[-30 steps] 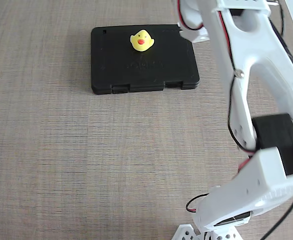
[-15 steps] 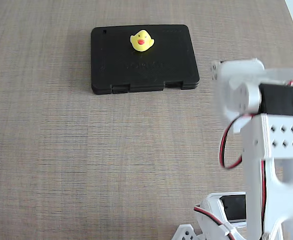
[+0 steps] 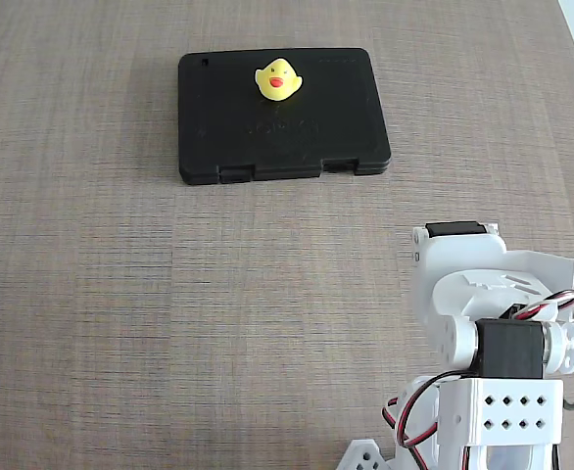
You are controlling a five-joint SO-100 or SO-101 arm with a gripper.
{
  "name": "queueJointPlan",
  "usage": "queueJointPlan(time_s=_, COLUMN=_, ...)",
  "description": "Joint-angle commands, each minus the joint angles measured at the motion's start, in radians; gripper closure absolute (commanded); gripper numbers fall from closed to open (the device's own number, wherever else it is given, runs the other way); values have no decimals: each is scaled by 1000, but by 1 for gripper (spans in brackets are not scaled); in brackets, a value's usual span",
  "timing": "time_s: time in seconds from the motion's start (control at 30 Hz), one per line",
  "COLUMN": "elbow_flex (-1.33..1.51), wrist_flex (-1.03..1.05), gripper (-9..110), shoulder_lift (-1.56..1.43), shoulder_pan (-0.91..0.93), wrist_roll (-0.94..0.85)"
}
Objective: Grasp a duck and put it on the black surface.
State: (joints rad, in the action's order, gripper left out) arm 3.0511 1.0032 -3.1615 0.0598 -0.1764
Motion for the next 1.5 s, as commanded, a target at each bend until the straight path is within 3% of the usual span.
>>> queueJointPlan(time_s=0.0, elbow_flex=25, wrist_flex=-2, gripper=102, shoulder_lift=-84, shoulder_pan=17, wrist_roll=6)
queueJointPlan(time_s=0.27, elbow_flex=55, wrist_flex=35, gripper=102, shoulder_lift=-202, shoulder_pan=32, wrist_roll=8)
queueJointPlan(time_s=0.73, elbow_flex=52, wrist_flex=41, gripper=102, shoulder_lift=-202, shoulder_pan=34, wrist_roll=106)
queueJointPlan(time_s=1.47, elbow_flex=52, wrist_flex=40, gripper=101, shoulder_lift=-202, shoulder_pan=52, wrist_roll=106)
